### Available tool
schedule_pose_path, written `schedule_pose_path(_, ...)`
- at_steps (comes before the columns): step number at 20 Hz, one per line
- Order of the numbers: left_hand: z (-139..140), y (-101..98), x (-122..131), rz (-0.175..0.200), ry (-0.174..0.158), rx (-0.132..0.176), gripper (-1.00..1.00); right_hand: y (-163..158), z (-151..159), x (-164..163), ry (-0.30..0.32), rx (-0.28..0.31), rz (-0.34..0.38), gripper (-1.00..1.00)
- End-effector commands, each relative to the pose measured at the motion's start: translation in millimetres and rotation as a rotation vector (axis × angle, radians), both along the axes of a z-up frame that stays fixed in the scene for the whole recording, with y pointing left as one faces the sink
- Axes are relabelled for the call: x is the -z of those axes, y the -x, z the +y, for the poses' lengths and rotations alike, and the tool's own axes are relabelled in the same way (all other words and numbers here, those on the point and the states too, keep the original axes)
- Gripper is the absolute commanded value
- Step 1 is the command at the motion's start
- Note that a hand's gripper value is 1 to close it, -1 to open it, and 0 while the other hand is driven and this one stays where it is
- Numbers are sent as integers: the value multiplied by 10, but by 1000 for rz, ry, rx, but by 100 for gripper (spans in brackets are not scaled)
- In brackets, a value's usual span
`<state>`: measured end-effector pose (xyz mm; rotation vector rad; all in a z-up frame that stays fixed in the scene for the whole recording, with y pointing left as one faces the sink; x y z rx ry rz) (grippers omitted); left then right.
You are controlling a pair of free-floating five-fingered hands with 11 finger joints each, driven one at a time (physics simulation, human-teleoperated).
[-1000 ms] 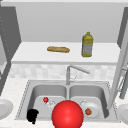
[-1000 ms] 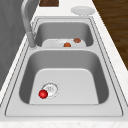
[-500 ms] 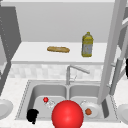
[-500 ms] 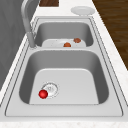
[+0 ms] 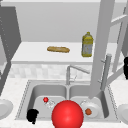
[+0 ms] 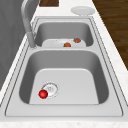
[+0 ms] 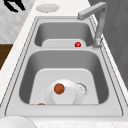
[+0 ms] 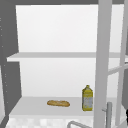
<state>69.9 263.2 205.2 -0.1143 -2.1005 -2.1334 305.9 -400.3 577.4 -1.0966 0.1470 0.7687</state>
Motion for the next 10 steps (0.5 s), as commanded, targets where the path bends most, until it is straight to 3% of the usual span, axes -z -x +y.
schedule_pose_path(1,0,0,0,0,0,0,0,-257,128,64,16,50,-19,-100)
schedule_pose_path(6,0,0,0,0,0,0,0,78,365,64,66,71,-60,-100)
schedule_pose_path(10,0,0,0,0,0,0,0,167,582,-13,86,85,-82,-100)
